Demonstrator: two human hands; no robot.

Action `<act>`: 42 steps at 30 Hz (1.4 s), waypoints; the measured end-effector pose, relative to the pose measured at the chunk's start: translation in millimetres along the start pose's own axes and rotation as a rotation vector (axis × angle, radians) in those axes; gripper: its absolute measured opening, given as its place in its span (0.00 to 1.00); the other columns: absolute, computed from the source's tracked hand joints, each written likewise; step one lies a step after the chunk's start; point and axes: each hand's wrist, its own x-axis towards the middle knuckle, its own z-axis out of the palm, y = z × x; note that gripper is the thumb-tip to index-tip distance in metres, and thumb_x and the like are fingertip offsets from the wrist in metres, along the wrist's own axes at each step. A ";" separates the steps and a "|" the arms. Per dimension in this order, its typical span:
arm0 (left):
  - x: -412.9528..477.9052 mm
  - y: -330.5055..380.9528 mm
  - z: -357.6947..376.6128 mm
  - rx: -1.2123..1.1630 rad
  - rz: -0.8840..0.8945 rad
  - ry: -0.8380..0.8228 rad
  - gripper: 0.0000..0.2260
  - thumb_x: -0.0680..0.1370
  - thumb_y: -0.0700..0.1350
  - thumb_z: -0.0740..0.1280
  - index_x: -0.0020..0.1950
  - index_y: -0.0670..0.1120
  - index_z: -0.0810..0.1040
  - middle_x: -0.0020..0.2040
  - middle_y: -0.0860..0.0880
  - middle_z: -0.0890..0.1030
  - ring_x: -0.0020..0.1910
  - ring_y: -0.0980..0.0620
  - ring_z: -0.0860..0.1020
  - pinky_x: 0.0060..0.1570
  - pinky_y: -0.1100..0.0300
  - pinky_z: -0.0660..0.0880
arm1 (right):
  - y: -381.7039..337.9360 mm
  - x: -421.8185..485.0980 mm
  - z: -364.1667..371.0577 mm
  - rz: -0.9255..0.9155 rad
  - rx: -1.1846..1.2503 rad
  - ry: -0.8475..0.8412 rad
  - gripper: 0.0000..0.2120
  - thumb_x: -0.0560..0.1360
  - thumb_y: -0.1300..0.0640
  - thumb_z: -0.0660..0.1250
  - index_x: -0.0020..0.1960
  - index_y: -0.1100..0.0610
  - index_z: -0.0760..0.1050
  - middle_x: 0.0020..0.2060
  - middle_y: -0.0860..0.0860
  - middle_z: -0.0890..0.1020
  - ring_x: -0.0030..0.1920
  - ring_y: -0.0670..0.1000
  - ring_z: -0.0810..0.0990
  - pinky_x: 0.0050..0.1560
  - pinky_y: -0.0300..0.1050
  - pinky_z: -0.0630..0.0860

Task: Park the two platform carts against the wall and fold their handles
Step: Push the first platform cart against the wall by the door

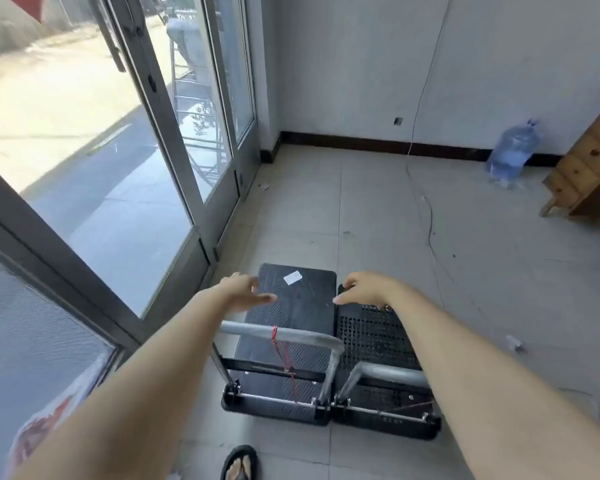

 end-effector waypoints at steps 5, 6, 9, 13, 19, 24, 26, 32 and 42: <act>28.1 -58.7 52.5 0.125 -0.029 -0.274 0.33 0.74 0.69 0.56 0.71 0.49 0.69 0.69 0.42 0.71 0.69 0.41 0.67 0.68 0.45 0.67 | -34.1 44.3 76.1 0.143 0.021 -0.300 0.40 0.74 0.34 0.61 0.79 0.53 0.55 0.79 0.50 0.56 0.78 0.56 0.58 0.73 0.55 0.61; 33.9 -63.8 60.4 0.142 -0.018 -0.303 0.32 0.76 0.69 0.54 0.69 0.47 0.70 0.68 0.41 0.73 0.67 0.40 0.69 0.67 0.46 0.67 | -36.5 53.3 90.8 0.158 0.003 -0.298 0.40 0.73 0.34 0.61 0.77 0.53 0.59 0.78 0.51 0.61 0.77 0.55 0.61 0.72 0.54 0.62; 52.5 -73.1 57.0 0.161 0.047 -0.333 0.32 0.78 0.67 0.51 0.66 0.42 0.72 0.64 0.41 0.76 0.65 0.41 0.71 0.66 0.49 0.65 | -36.8 84.4 116.4 0.137 0.015 -0.234 0.21 0.71 0.37 0.66 0.52 0.53 0.77 0.52 0.52 0.79 0.60 0.55 0.78 0.54 0.49 0.67; 87.2 -89.9 37.6 0.164 0.075 -0.397 0.35 0.72 0.74 0.49 0.53 0.45 0.75 0.53 0.43 0.79 0.58 0.40 0.76 0.63 0.46 0.70 | -47.2 107.3 113.3 0.165 0.198 -0.173 0.12 0.68 0.40 0.72 0.34 0.44 0.72 0.36 0.46 0.75 0.47 0.52 0.71 0.49 0.47 0.63; 148.1 -111.9 4.6 0.220 0.044 -0.232 0.32 0.72 0.75 0.48 0.56 0.52 0.73 0.59 0.46 0.75 0.65 0.43 0.69 0.62 0.42 0.70 | -73.0 160.3 84.5 0.135 0.278 -0.065 0.11 0.71 0.42 0.71 0.46 0.48 0.79 0.47 0.50 0.78 0.57 0.55 0.73 0.60 0.49 0.64; 207.2 -96.5 -31.5 0.232 0.062 -0.200 0.30 0.72 0.74 0.49 0.53 0.51 0.72 0.60 0.45 0.74 0.65 0.43 0.69 0.62 0.42 0.71 | -76.9 206.2 36.1 0.132 0.269 -0.004 0.21 0.73 0.42 0.69 0.61 0.53 0.79 0.60 0.54 0.80 0.66 0.58 0.70 0.68 0.51 0.62; 233.4 -85.3 -44.3 0.206 0.059 -0.192 0.28 0.71 0.75 0.49 0.48 0.51 0.69 0.55 0.46 0.74 0.63 0.43 0.68 0.62 0.42 0.71 | -71.3 228.8 11.9 0.120 0.244 -0.026 0.23 0.73 0.41 0.68 0.61 0.55 0.78 0.59 0.54 0.80 0.65 0.56 0.72 0.70 0.53 0.62; 315.2 -52.0 -76.2 0.156 0.056 -0.173 0.30 0.65 0.79 0.46 0.38 0.53 0.66 0.46 0.48 0.70 0.59 0.43 0.69 0.61 0.42 0.71 | -47.6 304.2 -58.3 0.083 0.257 -0.081 0.31 0.71 0.33 0.65 0.61 0.57 0.77 0.55 0.55 0.81 0.59 0.56 0.78 0.64 0.52 0.66; 443.1 -17.1 -155.7 0.151 0.053 -0.142 0.26 0.72 0.74 0.52 0.46 0.51 0.68 0.47 0.48 0.71 0.61 0.44 0.68 0.60 0.42 0.71 | -37.1 428.4 -149.5 0.106 0.417 0.062 0.24 0.65 0.33 0.71 0.52 0.50 0.81 0.52 0.52 0.81 0.63 0.58 0.72 0.64 0.53 0.71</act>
